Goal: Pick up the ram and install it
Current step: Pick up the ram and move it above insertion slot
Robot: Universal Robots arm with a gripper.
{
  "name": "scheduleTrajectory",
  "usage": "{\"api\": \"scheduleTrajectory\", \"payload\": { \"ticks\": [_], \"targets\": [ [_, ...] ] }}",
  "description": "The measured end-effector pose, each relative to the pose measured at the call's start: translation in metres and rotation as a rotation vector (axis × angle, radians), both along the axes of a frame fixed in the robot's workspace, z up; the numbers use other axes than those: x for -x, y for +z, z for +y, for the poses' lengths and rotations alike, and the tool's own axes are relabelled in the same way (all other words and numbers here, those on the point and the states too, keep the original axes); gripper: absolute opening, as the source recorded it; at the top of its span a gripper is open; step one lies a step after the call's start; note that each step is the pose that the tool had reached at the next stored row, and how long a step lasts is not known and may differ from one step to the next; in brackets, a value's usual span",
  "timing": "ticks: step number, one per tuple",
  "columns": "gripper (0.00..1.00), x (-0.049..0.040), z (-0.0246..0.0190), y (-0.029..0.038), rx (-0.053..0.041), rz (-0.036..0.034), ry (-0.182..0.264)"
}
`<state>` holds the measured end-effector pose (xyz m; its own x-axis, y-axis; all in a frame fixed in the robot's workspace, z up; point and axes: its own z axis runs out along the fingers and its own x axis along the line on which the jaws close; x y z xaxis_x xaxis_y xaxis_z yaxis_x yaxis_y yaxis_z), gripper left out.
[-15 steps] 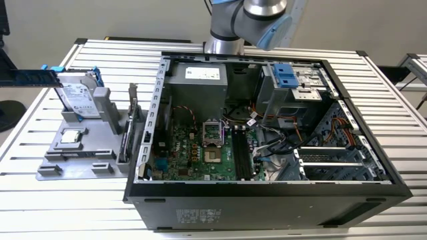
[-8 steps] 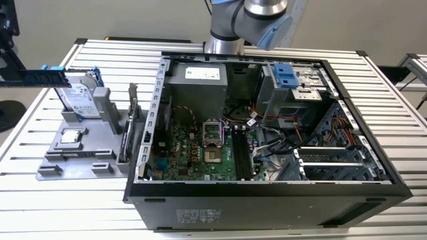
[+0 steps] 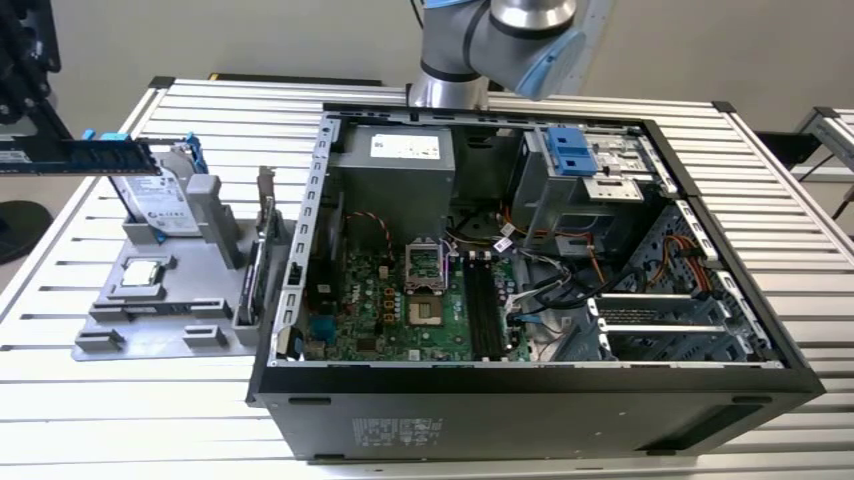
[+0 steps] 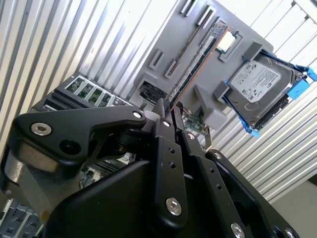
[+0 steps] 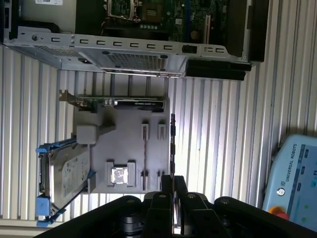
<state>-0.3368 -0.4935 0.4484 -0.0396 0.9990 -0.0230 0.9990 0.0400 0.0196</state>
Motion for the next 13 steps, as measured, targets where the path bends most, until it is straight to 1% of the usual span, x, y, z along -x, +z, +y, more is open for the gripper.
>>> {"api": "scheduleTrajectory", "payload": {
  "ticks": [13],
  "targets": [
    [0.0, -0.023, 0.0, 0.0, 0.0, 0.0, 0.0]
  ]
}}
